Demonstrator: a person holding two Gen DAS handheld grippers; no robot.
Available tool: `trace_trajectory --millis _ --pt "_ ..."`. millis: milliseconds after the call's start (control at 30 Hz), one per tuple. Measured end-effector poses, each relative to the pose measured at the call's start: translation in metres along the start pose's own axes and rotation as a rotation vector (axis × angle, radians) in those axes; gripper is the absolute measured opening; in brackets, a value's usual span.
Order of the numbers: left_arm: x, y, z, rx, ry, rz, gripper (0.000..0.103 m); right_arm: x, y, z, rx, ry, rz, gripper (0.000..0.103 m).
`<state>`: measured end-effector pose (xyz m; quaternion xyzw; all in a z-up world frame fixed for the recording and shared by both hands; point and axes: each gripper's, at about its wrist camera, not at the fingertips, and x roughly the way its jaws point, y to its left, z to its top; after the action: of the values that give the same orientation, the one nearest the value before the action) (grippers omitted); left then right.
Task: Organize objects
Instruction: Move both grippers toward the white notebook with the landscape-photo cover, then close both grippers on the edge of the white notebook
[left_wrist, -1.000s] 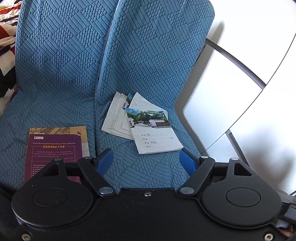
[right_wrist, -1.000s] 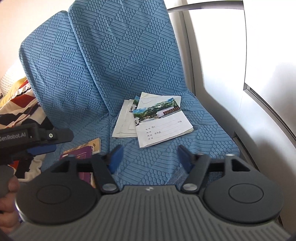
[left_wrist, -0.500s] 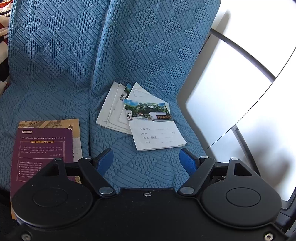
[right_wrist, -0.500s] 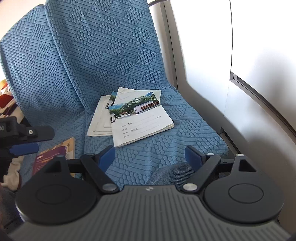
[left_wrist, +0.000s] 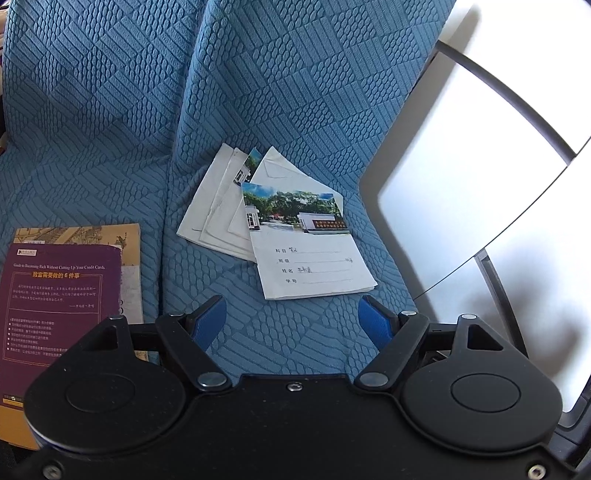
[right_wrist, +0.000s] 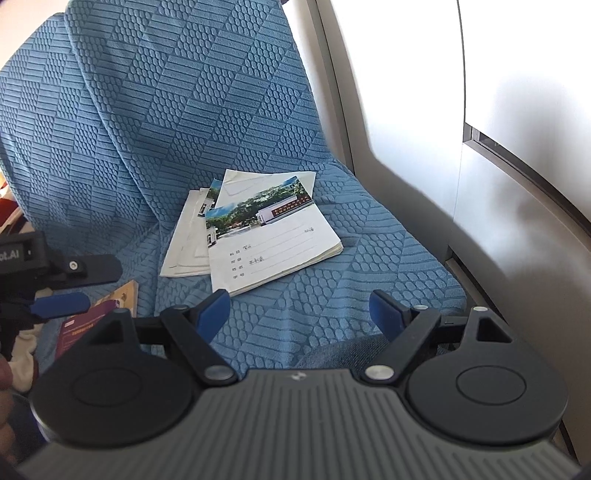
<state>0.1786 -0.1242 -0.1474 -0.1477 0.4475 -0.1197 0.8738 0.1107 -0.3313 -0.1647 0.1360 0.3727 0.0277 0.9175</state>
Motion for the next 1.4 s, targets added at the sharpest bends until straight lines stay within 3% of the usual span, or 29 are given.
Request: trace_trajectory --millis 433,633,700,800,967,1200,1300,1400 --pt "0.054 0.007 0.009 -0.085 0.051 0.021 0.077 0.037 -0.020 0.019 0.008 0.086 0.040 0.083" --pt "0.088 0.010 0.012 -0.107 0.086 0.026 0.077 0.071 -0.026 0.029 -0.035 0.173 0.022 0.073" --pt "0.101 0.013 0.013 -0.120 0.105 0.022 0.076 0.079 -0.028 0.035 -0.033 0.177 0.039 0.072" --pt "0.117 0.017 0.014 -0.149 0.125 0.006 0.075 0.089 -0.027 0.042 -0.038 0.178 0.050 0.061" --pt "0.139 0.021 0.016 -0.169 0.151 -0.004 0.070 0.108 -0.025 0.049 -0.029 0.179 0.088 0.055" --pt "0.167 0.029 0.017 -0.249 0.212 -0.073 0.057 0.137 -0.018 0.052 -0.040 0.190 0.101 0.038" --pt "0.175 0.033 0.015 -0.261 0.225 -0.054 0.057 0.150 -0.015 0.050 -0.038 0.208 0.092 0.034" --pt "0.177 0.036 0.015 -0.295 0.224 -0.087 0.057 0.157 -0.012 0.050 -0.043 0.223 0.100 0.034"
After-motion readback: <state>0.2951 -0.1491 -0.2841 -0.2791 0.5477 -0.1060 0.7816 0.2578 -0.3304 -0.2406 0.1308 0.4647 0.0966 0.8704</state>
